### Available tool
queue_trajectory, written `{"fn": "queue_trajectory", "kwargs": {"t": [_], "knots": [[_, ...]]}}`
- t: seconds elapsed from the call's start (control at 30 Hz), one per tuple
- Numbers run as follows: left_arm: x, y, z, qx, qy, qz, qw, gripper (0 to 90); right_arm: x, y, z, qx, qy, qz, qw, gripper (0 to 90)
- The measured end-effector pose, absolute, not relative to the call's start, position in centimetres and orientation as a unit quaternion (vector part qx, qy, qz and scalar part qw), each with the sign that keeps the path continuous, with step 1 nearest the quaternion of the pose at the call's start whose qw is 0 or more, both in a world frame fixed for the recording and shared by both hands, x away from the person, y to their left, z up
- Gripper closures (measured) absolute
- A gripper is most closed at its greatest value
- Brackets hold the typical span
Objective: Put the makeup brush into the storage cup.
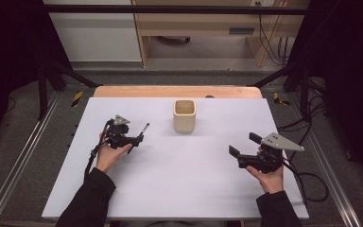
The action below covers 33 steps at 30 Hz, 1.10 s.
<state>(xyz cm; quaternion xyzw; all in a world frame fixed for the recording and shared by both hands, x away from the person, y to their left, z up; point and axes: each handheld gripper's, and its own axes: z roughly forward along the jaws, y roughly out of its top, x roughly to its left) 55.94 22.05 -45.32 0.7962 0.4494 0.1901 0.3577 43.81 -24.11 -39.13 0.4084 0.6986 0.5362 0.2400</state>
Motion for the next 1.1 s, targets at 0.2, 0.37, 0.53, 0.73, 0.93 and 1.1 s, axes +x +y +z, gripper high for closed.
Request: {"fn": "queue_trajectory", "kwargs": {"t": [0.2,0.37,0.53,0.73,0.93,1.1], "knots": [[56.4,21.7,-46.3,0.806,0.452,0.180,0.337,35.1,43.8,-24.1,-39.2,0.408,0.700,0.535,0.238,7.1],[56.5,21.5,-46.9,0.815,0.449,0.172,0.322,42.8,43.8,-24.1,-39.2,0.408,0.700,0.535,0.239,7.2],[56.5,21.4,-47.1,0.819,0.446,0.173,0.318,52.2,43.8,-24.1,-39.2,0.408,0.700,0.535,0.238,7.2],[56.3,21.3,-47.0,0.820,0.445,0.175,0.313,64.6,43.8,-24.0,-39.2,0.408,0.700,0.535,0.238,7.2],[56.2,21.2,-46.9,0.827,0.438,0.177,0.306,74.7,43.8,-24.1,-39.2,0.408,0.701,0.535,0.238,7.2],[56.1,21.2,-46.8,0.830,0.434,0.172,0.305,81.5,43.8,-24.1,-39.2,0.408,0.700,0.535,0.238,7.2]]}}
